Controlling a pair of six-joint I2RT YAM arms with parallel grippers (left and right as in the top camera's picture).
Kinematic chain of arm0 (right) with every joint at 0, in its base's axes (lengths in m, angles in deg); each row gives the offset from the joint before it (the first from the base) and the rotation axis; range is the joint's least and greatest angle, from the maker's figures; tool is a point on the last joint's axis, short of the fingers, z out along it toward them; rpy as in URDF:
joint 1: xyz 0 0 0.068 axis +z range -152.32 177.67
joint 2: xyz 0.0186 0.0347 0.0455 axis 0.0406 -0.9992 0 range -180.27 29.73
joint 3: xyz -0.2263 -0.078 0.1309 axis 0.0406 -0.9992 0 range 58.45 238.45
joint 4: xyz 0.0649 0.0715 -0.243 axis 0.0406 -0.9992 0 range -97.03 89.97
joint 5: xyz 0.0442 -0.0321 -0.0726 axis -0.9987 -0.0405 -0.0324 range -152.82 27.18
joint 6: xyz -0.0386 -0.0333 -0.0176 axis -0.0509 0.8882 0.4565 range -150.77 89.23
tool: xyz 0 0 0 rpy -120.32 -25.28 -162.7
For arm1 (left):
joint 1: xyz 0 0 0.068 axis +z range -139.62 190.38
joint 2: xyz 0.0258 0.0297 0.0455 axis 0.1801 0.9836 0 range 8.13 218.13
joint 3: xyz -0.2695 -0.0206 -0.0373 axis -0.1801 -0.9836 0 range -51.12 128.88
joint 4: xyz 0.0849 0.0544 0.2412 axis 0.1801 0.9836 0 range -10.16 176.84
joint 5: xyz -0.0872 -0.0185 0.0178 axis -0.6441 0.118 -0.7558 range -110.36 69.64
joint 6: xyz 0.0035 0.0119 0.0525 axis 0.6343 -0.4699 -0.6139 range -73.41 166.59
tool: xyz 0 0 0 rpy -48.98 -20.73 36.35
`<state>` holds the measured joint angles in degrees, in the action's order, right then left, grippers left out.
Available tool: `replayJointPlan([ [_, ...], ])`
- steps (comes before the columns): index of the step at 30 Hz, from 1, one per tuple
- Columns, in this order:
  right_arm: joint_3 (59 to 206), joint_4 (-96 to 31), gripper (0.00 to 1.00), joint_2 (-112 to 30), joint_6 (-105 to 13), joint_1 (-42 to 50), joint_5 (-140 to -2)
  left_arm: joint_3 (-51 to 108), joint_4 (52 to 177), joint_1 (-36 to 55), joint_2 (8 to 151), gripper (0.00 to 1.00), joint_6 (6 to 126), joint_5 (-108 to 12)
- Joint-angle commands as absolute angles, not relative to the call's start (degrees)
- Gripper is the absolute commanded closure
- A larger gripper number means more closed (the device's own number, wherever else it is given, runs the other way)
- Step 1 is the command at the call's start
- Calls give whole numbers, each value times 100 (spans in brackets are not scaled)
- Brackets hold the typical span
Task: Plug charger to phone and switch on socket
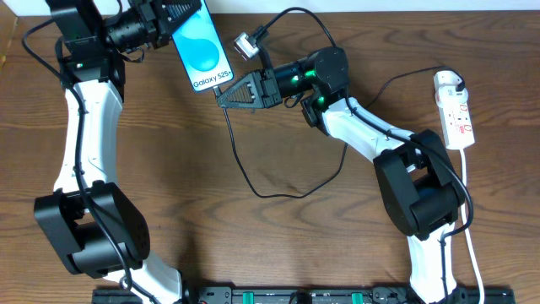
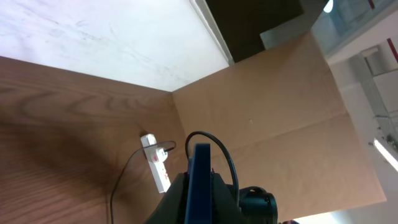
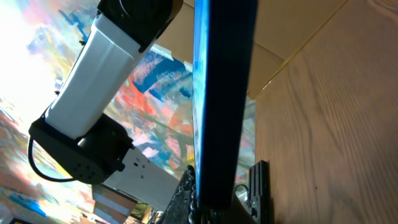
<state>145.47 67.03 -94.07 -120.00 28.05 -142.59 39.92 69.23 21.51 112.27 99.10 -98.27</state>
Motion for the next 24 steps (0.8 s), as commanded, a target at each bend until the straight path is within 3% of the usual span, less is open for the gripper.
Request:
replayJointPlan([
  [1,14577,6725,99,-9337,-12011,2765,-13636,3997,6901,2090,11131,93,9763,-10375],
  [19,14575,6727,99,-9337,-12008,2765,-13540,3994,6903,2057,11131,93,9761,-10371],
  [21,14575,6727,96,-9337,-12008,2765,-13544,3994,6901,2057,11131,93,9761,-10371],
  [24,14575,6826,78,-9337,-12006,2765,-13586,3994,6903,2057,11131,93,9761,-10371],
])
